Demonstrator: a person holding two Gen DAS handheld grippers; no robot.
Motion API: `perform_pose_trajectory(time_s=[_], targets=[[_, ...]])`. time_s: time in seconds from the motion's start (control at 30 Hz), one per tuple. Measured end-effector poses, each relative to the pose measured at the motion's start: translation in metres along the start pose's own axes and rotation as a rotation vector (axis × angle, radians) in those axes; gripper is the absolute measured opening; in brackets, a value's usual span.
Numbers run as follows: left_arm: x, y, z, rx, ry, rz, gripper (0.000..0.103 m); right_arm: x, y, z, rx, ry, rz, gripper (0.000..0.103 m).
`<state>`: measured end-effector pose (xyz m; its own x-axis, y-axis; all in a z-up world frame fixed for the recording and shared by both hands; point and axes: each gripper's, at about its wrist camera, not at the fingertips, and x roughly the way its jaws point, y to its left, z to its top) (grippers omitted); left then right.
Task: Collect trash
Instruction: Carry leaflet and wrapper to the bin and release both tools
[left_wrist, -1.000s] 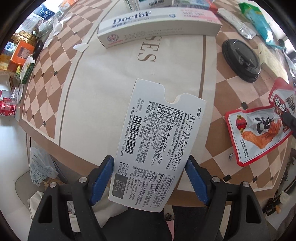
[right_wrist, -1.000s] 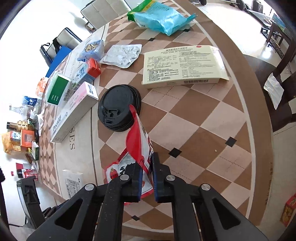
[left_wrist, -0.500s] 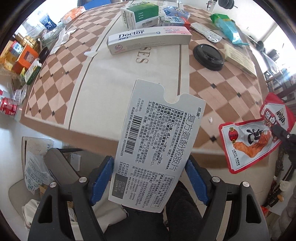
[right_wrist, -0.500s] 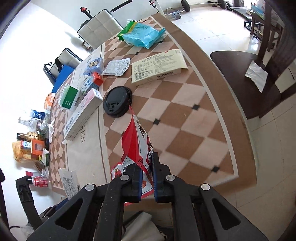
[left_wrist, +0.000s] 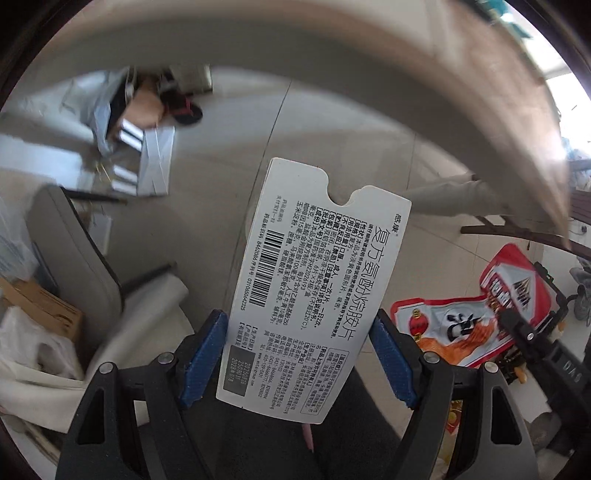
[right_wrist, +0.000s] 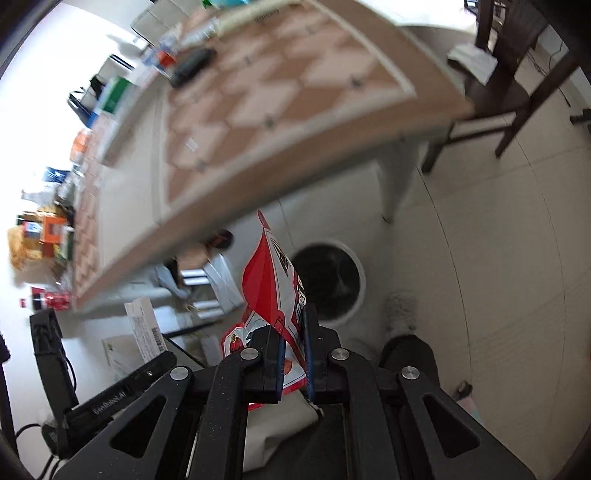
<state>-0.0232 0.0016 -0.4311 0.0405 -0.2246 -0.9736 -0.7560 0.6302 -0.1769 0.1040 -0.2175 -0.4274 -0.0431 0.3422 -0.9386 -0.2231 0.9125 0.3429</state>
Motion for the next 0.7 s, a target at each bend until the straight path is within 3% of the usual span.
perform_pose_trajectory(time_s=[0.17, 0.4, 0.47, 0.53, 0.6, 0.7], targets=[[0.102, 0.018, 0.035, -0.049, 0.090, -0.039, 0.077, 0.099, -0.027, -0.007, 0.030, 0.053, -0.066, 0.009], [0.218, 0.036, 0.086, -0.080, 0.216, -0.099, 0.078, 0.227, -0.048, 0.011, 0.044, 0.103, -0.114, 0.009], [0.235, 0.038, 0.093, -0.079, 0.234, -0.089, 0.078, 0.261, -0.051, 0.023, 0.016, 0.135, -0.113, 0.009], [0.244, 0.039, 0.095, -0.074, 0.235, -0.080, 0.091, 0.289, -0.053, 0.032, -0.005, 0.172, -0.125, 0.010], [0.248, 0.039, 0.095, -0.061, 0.237, -0.052, 0.096, 0.317, -0.059, 0.038, -0.019, 0.236, -0.145, 0.010], [0.245, 0.039, 0.090, -0.028, 0.219, 0.013, 0.096, 0.335, -0.063, 0.038, -0.058, 0.275, -0.197, 0.024]])
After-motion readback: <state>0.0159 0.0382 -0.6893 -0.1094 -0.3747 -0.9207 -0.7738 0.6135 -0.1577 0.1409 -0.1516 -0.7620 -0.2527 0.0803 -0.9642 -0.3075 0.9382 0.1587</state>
